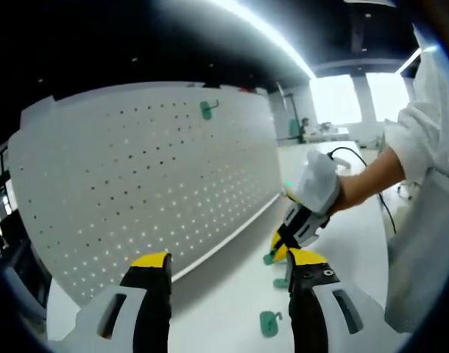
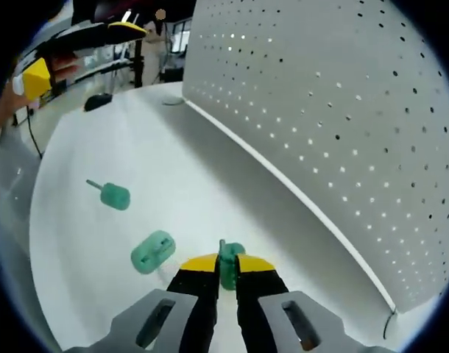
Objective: Insert the hook assembly into the mounting plate slot until the hook locks in place.
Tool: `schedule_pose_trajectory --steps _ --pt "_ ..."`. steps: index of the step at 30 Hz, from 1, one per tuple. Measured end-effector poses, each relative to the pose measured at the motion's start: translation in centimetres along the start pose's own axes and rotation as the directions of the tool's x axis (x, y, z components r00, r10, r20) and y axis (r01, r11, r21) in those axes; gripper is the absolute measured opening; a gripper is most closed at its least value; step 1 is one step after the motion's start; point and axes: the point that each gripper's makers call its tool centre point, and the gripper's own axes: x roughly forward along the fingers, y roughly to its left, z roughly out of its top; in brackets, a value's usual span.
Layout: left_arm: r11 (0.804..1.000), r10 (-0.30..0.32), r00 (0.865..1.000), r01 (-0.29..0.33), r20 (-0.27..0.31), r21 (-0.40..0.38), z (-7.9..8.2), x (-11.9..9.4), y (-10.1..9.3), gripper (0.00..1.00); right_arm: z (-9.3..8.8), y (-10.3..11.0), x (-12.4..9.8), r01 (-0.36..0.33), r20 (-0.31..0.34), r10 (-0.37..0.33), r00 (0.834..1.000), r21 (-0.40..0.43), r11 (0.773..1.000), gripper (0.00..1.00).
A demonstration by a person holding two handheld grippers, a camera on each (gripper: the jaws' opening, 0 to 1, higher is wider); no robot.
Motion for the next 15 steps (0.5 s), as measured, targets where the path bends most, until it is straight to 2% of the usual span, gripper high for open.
schedule_pose_trajectory --steps 15 --pt "1.000 0.005 1.000 -0.005 0.002 -0.002 0.05 -0.06 0.17 0.65 -0.27 -0.06 0.44 -0.007 -0.023 0.007 1.000 -0.001 1.000 0.03"
